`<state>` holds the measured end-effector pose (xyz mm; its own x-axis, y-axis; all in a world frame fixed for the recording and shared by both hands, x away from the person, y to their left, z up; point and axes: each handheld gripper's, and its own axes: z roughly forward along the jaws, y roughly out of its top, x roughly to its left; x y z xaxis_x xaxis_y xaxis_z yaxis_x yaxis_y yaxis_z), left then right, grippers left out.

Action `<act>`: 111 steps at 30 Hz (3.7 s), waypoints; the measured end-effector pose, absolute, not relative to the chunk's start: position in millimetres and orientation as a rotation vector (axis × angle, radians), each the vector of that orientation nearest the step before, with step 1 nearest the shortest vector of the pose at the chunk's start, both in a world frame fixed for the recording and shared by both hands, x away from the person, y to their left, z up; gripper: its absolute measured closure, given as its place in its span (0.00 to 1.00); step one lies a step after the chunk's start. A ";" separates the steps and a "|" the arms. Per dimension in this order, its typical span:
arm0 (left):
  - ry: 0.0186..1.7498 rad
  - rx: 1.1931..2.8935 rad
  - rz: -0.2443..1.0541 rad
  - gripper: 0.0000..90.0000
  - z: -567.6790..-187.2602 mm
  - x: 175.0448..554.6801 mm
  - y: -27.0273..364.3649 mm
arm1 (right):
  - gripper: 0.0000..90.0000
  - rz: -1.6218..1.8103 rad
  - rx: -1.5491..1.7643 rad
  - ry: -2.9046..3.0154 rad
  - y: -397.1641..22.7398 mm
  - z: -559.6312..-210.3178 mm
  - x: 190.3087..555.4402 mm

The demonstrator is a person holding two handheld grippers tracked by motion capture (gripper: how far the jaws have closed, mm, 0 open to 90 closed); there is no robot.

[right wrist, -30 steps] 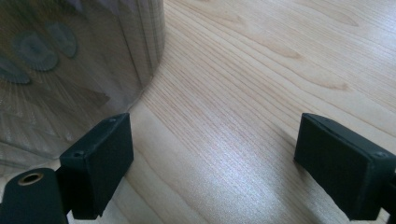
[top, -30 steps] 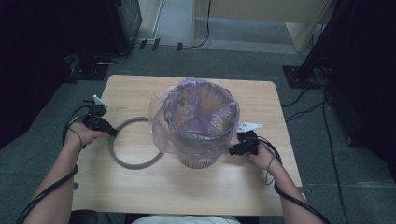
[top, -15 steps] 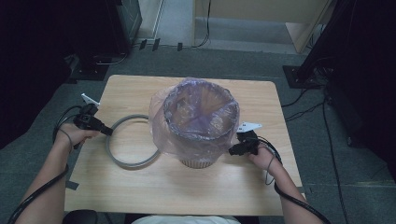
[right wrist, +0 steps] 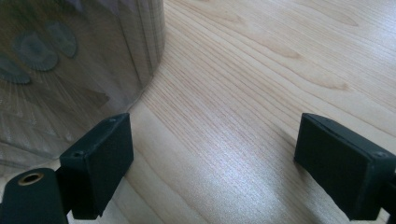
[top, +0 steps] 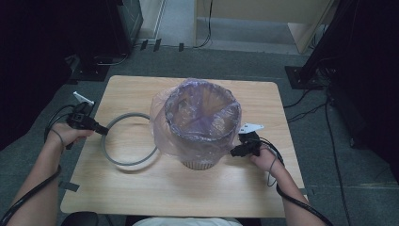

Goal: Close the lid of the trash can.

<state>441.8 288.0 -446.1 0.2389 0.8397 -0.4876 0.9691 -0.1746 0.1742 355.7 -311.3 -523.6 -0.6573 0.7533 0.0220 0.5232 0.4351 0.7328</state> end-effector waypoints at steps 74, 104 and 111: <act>1.610 2.045 -0.453 0.94 -340.5 426.1 326.6 | 0.12 1.052 1.104 2.379 -310.6 -523.7 355.5; 1.585 2.075 -0.475 0.94 -294.4 431.3 308.6 | 0.12 1.052 1.104 2.379 -310.6 -523.7 355.5; 1.578 2.082 -0.484 0.94 -284.6 433.8 301.8 | 0.12 1.052 1.104 2.379 -310.6 -523.7 355.5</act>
